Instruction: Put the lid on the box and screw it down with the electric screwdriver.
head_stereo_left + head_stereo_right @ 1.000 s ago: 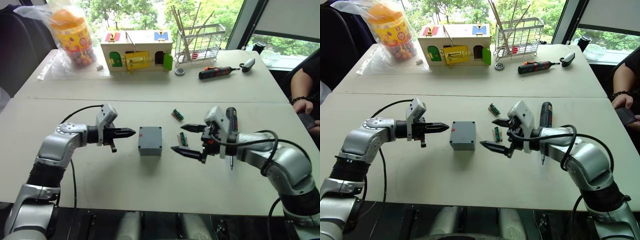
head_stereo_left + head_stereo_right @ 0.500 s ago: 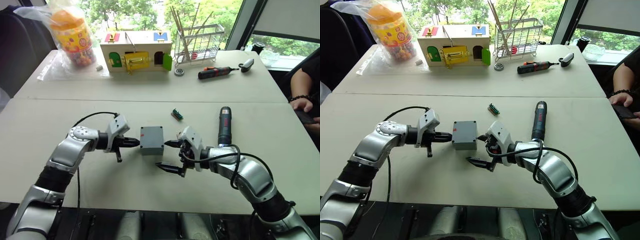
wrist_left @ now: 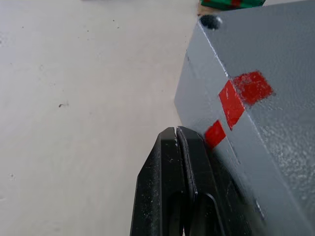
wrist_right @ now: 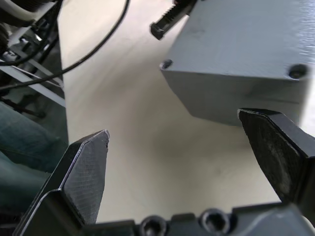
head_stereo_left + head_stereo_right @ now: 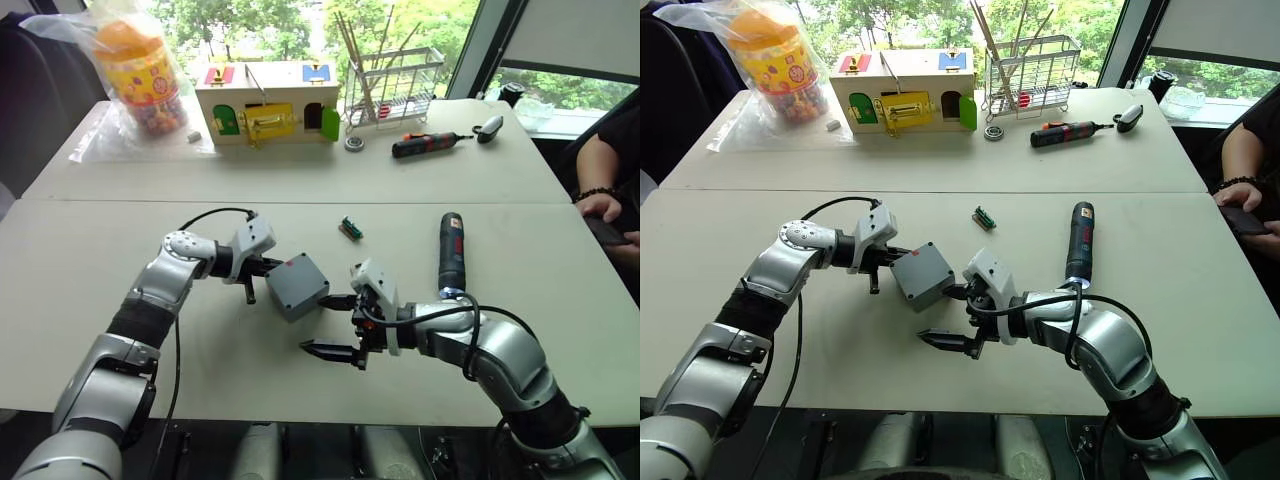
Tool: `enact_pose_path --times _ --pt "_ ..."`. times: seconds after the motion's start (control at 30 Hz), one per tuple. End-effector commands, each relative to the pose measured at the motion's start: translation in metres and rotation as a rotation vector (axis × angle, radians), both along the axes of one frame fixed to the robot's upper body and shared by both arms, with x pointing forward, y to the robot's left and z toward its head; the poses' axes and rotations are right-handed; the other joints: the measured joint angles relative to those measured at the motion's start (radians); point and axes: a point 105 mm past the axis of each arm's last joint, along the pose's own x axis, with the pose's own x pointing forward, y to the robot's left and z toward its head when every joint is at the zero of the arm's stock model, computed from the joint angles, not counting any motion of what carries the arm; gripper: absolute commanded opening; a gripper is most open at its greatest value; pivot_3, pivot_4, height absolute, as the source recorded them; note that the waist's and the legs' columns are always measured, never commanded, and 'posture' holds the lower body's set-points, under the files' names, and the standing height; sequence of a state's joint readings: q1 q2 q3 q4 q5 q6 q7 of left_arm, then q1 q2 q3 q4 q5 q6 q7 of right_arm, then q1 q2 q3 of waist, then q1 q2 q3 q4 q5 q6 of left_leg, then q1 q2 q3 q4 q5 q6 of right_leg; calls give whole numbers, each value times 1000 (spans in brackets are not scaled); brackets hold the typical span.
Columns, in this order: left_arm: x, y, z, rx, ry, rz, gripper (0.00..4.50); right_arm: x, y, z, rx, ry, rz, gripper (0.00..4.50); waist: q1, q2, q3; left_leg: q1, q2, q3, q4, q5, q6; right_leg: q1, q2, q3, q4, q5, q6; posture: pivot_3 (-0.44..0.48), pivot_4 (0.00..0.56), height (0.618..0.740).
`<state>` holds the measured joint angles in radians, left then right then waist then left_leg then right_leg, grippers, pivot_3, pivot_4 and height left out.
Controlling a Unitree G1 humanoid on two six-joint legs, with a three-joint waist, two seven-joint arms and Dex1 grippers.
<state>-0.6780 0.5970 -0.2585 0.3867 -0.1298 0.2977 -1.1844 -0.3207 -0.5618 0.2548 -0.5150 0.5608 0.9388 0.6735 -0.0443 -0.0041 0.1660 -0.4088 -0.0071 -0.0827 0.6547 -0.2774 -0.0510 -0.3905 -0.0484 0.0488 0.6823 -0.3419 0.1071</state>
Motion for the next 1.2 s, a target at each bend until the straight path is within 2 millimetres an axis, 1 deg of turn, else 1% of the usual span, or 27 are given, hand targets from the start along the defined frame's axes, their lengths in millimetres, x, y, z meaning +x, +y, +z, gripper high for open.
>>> enact_pose_path --times 0.03,0.07,0.13,0.23,0.3,0.4,0.53,0.7,1.07,1.17,1.2 --pt "-3 26 12 36 -33 42 0 11 -15 25 -14 -139 -32 4470 -1 0 0 0 0 0 0 0 0 0 0 0 0 0 0 0 150 740" --pt "-7 31 12 42 -25 46 0 16 -19 25 -36 -170 -45 4470 -2 0 0 0 0 0 0 0 0 0 0 0 0 0 0 0 150 740" --pt "-15 34 13 36 -7 45 0 24 -22 24 -57 -207 -64 4470 0 0 0 0 1 0 -1 0 0 -1 0 0 0 0 0 0 150 740" --pt "-36 29 12 -21 67 17 0 31 -17 19 -51 -218 -60 4470 1 0 0 0 1 0 -1 0 0 0 0 0 0 0 0 0 150 740" --pt "-45 24 8 -29 95 1 0 29 -10 14 -53 -220 -21 4470 3 0 0 0 1 0 0 0 0 0 -1 0 0 0 0 0 150 740" --pt "-50 15 3 -37 104 -4 0 24 -2 9 -53 -213 28 4470 4 0 0 0 1 0 0 0 0 0 -1 0 0 0 0 0 150 740" --pt "-45 8 0 -50 84 14 0 12 7 3 -43 -180 105 4470 3 0 0 0 1 0 1 0 0 1 0 0 1 0 0 0 150 740" --pt "-37 2 3 -68 60 13 0 2 10 -1 -49 -155 153 4470 3 0 0 0 1 0 1 0 0 1 0 0 1 0 0 0 150 740" --pt "-30 0 2 -67 49 6 0 0 7 -3 -49 -144 113 4470 3 0 0 0 1 0 3 0 0 1 0 0 2 0 0 0 150 740" --pt "-27 4 3 -61 39 20 0 4 1 0 -50 -154 87 4470 3 0 0 0 1 0 3 0 0 1 0 0 2 0 0 0 150 740" --pt "-27 6 4 -56 35 24 0 5 -3 2 -59 -164 77 4470 3 0 0 0 1 0 4 0 0 1 0 0 2 0 0 0 150 740"
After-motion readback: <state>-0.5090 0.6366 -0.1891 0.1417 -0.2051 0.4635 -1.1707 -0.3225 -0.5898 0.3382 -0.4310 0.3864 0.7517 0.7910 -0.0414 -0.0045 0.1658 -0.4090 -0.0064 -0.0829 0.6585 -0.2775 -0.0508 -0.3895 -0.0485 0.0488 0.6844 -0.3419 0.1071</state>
